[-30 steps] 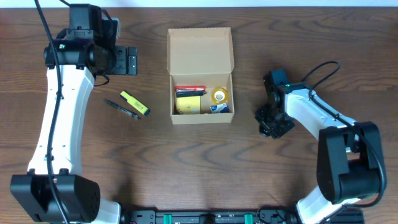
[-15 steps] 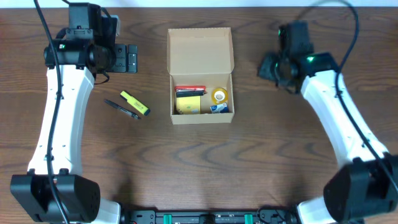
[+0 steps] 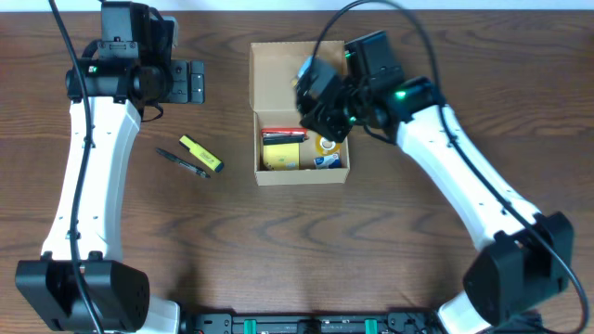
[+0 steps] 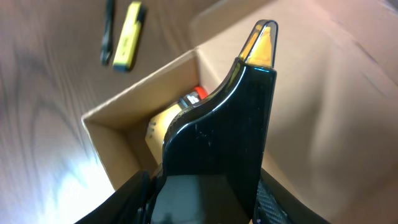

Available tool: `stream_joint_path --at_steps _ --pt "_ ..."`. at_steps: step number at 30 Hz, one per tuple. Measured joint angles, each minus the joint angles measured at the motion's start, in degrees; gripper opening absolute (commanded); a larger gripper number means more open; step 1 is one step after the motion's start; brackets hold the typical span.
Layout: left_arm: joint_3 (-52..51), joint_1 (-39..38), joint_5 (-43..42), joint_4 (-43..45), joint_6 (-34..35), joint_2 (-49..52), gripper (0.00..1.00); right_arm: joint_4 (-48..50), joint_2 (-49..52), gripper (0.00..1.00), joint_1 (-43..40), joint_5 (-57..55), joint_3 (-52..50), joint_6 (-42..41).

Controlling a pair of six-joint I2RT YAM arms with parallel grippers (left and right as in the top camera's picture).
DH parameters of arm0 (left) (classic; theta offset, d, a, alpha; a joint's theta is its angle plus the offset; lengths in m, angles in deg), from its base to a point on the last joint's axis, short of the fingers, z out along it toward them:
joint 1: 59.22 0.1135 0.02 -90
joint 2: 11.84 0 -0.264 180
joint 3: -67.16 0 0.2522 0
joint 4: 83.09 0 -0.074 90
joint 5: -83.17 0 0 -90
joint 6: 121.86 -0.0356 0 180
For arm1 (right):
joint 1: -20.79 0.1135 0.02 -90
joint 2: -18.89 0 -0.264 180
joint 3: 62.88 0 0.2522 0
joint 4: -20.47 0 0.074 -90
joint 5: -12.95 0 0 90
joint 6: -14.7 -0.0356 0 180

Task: Pack container
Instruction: 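Carry the dispenser with the right gripper and lower it into the box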

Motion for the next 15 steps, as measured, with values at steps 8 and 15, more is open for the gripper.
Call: stream_joint_path --at_steps 8,15 --pt "0.0 0.0 0.0 0.04 -0.9 0.0 0.95 -1.46 3.89 0.01 0.48 0.37 0.0 17.86" --pt "0.0 0.0 0.0 0.02 -1.53 0.0 0.95 -5.51 8.02 0.01 3.43 -1.64 -0.02 31.69"
